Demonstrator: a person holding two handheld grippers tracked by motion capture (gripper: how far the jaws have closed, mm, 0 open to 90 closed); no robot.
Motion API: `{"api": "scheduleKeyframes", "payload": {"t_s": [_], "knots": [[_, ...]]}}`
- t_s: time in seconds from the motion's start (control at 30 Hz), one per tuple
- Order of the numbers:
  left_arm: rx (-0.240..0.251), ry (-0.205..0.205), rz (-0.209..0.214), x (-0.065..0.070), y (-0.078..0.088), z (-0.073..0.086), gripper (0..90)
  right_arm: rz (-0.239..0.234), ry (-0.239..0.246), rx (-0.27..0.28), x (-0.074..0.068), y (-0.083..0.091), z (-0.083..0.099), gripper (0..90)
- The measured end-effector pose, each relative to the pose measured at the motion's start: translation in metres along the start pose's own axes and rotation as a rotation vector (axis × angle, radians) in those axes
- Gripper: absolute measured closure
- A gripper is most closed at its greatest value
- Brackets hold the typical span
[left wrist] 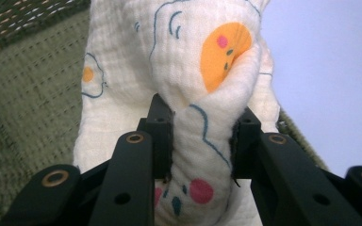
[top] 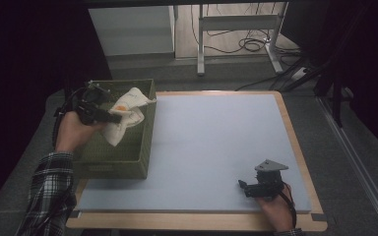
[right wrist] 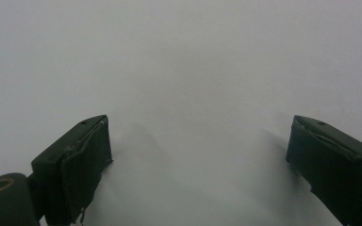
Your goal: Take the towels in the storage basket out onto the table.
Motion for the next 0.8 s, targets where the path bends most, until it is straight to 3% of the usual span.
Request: {"api": "scheduleKeyframes", "payload": {"t_s": [0.8], "knots": [[-0.066,-0.126,0.066,0.055,-0.042,-0.032,68.4,0.0,-0.001,0.0,0.0,0.0,0.0,7.5]]}}
Point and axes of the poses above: each handheld gripper's, and its own axes: y roughly backward along the jaws, z roughly out of its underside, x roughly to its right, the point moved 10 cm from there along -y, roughly forward along the jaws, and after that the axes turned 14 degrees about z, right-handed, at the moved point
